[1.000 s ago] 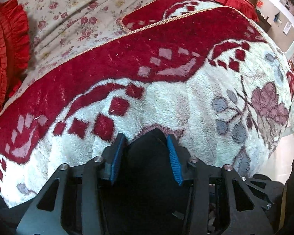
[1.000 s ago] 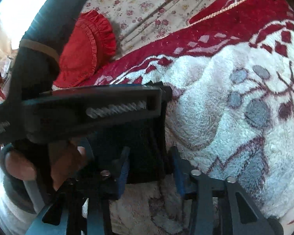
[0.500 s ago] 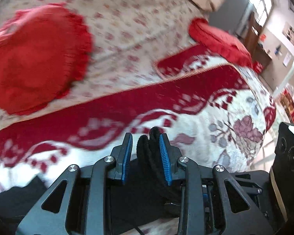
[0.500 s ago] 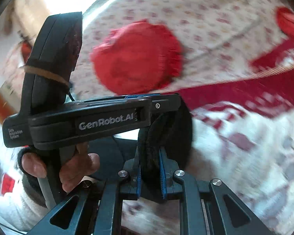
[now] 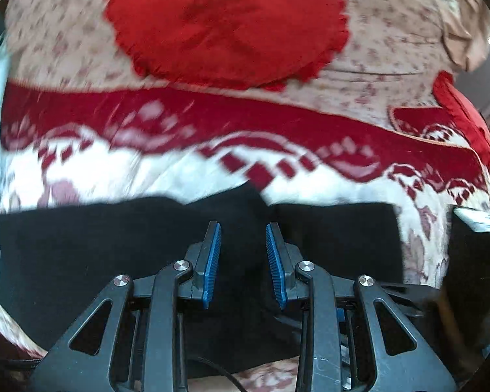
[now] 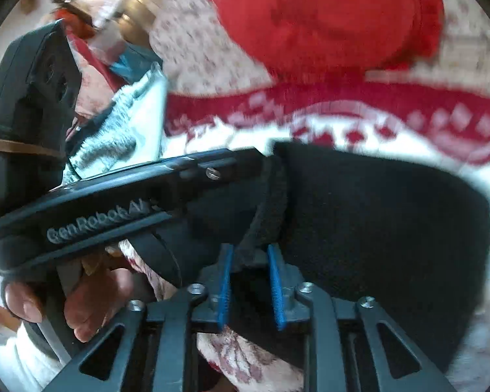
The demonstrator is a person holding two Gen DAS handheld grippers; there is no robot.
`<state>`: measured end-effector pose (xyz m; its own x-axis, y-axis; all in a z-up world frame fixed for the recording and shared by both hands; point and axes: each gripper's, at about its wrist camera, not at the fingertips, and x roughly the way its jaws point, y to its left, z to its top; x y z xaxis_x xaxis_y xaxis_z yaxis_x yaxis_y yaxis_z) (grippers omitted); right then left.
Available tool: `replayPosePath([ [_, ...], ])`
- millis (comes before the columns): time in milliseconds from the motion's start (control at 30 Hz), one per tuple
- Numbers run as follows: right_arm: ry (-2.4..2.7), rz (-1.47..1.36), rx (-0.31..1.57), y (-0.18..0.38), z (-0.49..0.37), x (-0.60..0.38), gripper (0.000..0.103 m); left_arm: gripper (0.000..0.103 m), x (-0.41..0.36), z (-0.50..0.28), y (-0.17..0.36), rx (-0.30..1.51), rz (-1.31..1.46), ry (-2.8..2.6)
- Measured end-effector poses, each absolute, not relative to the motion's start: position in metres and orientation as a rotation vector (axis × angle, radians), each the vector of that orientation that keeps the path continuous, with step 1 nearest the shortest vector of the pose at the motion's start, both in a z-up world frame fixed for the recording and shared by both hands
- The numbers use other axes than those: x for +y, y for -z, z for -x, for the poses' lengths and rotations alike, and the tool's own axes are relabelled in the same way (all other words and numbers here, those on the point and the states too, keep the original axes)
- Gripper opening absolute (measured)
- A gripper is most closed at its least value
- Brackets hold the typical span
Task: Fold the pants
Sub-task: 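Fold the hem toward the waistband with the left gripper and release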
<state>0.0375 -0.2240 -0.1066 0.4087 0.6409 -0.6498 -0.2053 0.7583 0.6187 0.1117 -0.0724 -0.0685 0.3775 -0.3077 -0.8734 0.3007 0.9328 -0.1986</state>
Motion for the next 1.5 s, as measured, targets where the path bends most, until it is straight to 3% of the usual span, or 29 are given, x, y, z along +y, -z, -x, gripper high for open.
replayPosePath([
  [67, -0.641, -0.512, 0.969, 0.082, -0.027, -0.230, 0.037, 0.027, -0.065, -0.107, 0.070, 1.114, 0.018, 0.379],
  [233, -0.448, -0.436, 0.843, 0.044, -0.010, -0.284, 0.038, 0.027, -0.066, -0.088, 0.062, 1.092, 0.042, 0.385],
  [433, -0.266, -0.359, 0.931, 0.074, -0.027, -0.309, 0.031, 0.028, -0.082, -0.074, 0.059, 1.070, 0.024, 0.376],
  [633, -0.264, -0.257, 0.971, 0.102, -0.042, -0.303, 0.031, 0.028, -0.086, -0.072, 0.088, 1.125, 0.019, 0.330],
  [933, -0.339, -0.209, 0.931, 0.063, 0.004, -0.293, 0.031, 0.028, -0.088, -0.056, 0.090, 1.122, 0.008, 0.326],
  [1033, -0.357, -0.177, 0.976, 0.077, 0.021, -0.279, 0.031, 0.028, -0.088, -0.053, 0.090, 1.117, 0.014, 0.318],
  [1167, -0.343, -0.169, 0.989, 0.101, 0.026, -0.272, 0.031, 0.028, -0.088, -0.049, 0.090, 1.103, 0.013, 0.308],
  [1500, -0.365, -0.179, 0.948, 0.061, 0.007, -0.256, 0.031, 0.028, -0.061, -0.035, 0.068, 1.055, 0.003, 0.233],
])
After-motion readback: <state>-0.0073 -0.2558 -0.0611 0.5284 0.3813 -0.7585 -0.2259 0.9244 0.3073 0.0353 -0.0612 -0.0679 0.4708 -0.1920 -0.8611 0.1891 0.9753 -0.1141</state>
